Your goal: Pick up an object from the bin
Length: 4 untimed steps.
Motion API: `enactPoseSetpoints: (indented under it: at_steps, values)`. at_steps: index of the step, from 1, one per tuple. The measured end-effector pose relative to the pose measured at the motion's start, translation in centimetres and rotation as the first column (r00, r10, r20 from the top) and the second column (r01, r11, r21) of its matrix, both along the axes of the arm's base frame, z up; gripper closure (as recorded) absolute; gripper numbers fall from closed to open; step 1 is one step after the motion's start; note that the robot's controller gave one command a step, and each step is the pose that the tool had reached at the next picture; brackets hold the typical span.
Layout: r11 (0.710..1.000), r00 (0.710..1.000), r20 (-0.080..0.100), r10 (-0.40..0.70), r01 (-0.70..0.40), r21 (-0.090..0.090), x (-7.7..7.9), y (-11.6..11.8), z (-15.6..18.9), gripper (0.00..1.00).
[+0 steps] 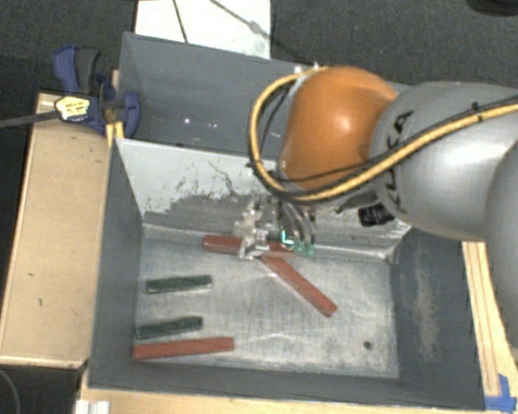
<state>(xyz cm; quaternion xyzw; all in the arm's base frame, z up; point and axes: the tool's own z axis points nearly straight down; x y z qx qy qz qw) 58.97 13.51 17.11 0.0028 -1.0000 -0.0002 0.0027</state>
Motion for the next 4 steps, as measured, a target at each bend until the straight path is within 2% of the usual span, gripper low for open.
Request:
enactPoseSetpoints:
  at_steps: [1,2,3,4]
  values:
    - [1.0,1.0,0.008,-0.003,0.003,0.001,0.2,-0.1,0.5,0.0]
    - [0.995,0.995,0.01,0.101,-0.101,0.001,-0.9,7.4,-1.0,0.0]
    - [0.995,0.995,0.005,0.099,-0.099,0.001,-3.0,8.3,-5.1,0.0]
    - [0.919,0.919,0.008,0.394,-0.394,0.0,-1.8,9.4,-3.2,0.0]
